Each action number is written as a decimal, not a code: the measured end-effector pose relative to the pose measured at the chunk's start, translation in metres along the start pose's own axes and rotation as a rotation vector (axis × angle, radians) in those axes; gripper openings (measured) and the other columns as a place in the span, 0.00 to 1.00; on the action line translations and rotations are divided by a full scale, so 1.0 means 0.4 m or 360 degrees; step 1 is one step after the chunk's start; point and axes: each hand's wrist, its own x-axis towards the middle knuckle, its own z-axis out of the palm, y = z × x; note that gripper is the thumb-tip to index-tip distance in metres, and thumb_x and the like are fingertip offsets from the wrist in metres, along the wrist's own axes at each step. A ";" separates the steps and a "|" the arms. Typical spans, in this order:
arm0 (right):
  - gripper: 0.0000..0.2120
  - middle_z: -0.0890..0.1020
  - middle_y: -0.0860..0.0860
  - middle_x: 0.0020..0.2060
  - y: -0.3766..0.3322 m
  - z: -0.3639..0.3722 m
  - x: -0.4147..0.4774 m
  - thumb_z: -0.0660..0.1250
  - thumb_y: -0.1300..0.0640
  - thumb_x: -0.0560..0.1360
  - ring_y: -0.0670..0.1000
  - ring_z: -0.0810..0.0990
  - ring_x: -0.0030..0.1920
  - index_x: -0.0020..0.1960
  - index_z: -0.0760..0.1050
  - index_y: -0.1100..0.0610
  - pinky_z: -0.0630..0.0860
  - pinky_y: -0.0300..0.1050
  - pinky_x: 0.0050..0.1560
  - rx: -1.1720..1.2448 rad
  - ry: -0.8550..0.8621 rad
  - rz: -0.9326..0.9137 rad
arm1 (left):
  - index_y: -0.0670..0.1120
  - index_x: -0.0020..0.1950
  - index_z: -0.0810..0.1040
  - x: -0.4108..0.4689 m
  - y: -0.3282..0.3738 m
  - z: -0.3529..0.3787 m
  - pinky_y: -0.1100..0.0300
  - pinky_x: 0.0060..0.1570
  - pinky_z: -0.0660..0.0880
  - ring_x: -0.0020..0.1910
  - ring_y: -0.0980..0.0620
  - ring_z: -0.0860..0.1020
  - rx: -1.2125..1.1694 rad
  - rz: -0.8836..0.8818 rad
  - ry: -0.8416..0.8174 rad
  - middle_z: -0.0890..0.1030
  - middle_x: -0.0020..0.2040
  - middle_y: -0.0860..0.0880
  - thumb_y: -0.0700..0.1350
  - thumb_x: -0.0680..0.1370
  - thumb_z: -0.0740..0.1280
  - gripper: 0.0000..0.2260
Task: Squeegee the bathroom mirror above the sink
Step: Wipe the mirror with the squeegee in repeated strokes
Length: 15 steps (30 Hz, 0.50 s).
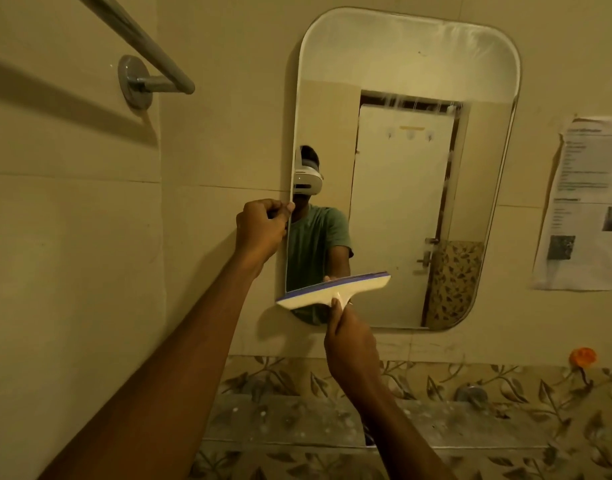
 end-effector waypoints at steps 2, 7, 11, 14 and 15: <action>0.20 0.80 0.46 0.37 -0.004 -0.003 0.002 0.47 0.43 0.83 0.44 0.79 0.34 0.54 0.73 0.53 0.73 0.35 0.31 0.0005 -0.0022 0.0019 | 0.42 0.55 0.81 -0.004 -0.005 0.001 0.51 0.53 0.81 0.49 0.49 0.82 -0.0009 -0.0006 -0.0004 0.84 0.48 0.45 0.48 0.78 0.67 0.11; 0.20 0.80 0.47 0.36 -0.045 -0.022 0.027 0.48 0.45 0.84 0.44 0.79 0.33 0.54 0.74 0.55 0.75 0.38 0.30 0.0049 0.0057 -0.0122 | 0.41 0.54 0.81 -0.006 -0.010 -0.003 0.50 0.51 0.81 0.47 0.49 0.83 -0.0031 -0.0029 0.0004 0.84 0.47 0.45 0.48 0.78 0.69 0.12; 0.20 0.80 0.49 0.35 -0.127 -0.051 0.107 0.48 0.46 0.84 0.45 0.79 0.33 0.51 0.74 0.57 0.76 0.40 0.30 0.0049 0.0100 -0.0182 | 0.41 0.53 0.81 -0.010 -0.003 -0.001 0.50 0.50 0.82 0.45 0.48 0.83 -0.0004 -0.0031 0.0031 0.84 0.46 0.45 0.48 0.77 0.69 0.11; 0.20 0.77 0.46 0.33 -0.124 -0.057 0.109 0.48 0.46 0.84 0.43 0.77 0.32 0.53 0.74 0.57 0.67 0.34 0.29 -0.0012 0.0023 -0.0120 | 0.41 0.53 0.81 -0.011 -0.001 0.001 0.50 0.51 0.81 0.46 0.48 0.82 -0.0009 -0.0039 0.0028 0.83 0.46 0.45 0.48 0.78 0.68 0.11; 0.20 0.77 0.46 0.33 -0.105 -0.053 0.096 0.48 0.47 0.84 0.42 0.76 0.32 0.54 0.74 0.57 0.66 0.33 0.29 -0.0012 -0.0010 -0.0087 | 0.41 0.53 0.81 -0.010 -0.002 0.001 0.50 0.51 0.81 0.46 0.49 0.82 -0.0009 -0.0038 0.0021 0.83 0.46 0.45 0.47 0.78 0.68 0.11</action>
